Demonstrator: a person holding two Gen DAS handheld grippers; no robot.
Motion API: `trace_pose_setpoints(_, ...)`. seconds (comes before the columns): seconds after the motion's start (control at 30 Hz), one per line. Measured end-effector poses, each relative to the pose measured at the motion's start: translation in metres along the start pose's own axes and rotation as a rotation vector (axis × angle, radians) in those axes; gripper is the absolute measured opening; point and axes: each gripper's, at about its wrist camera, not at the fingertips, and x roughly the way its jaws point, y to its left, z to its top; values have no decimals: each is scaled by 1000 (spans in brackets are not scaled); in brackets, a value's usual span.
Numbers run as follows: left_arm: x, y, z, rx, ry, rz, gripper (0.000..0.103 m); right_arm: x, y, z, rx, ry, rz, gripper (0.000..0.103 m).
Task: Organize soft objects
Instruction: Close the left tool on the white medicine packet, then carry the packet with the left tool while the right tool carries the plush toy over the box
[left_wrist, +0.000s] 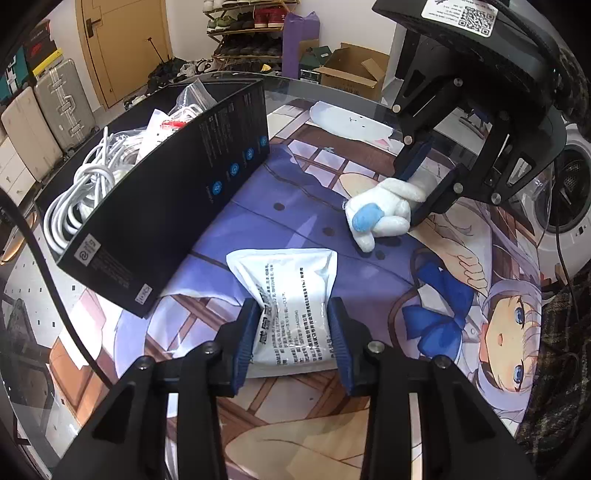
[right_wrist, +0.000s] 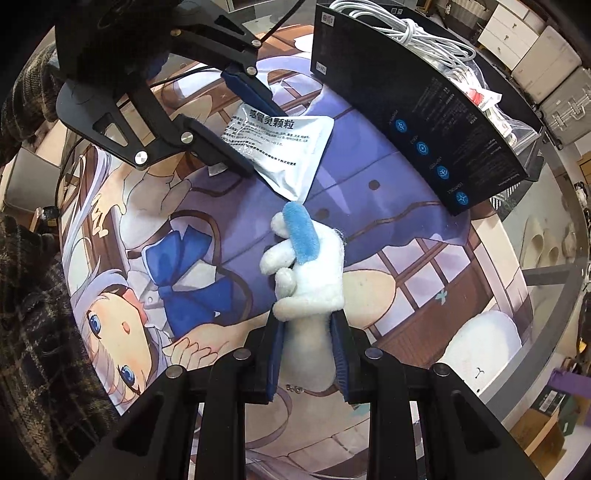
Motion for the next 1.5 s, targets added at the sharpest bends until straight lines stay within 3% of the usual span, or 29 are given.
trace_pose_setpoints(0.87, -64, -10, -1, 10, -28, 109, 34, -53, 12, 17, 23, -80, -63, 25)
trace_pose_setpoints(1.5, -109, 20, 27, -20, -111, 230, 34, -99, -22, 43, 72, -202, -140, 25)
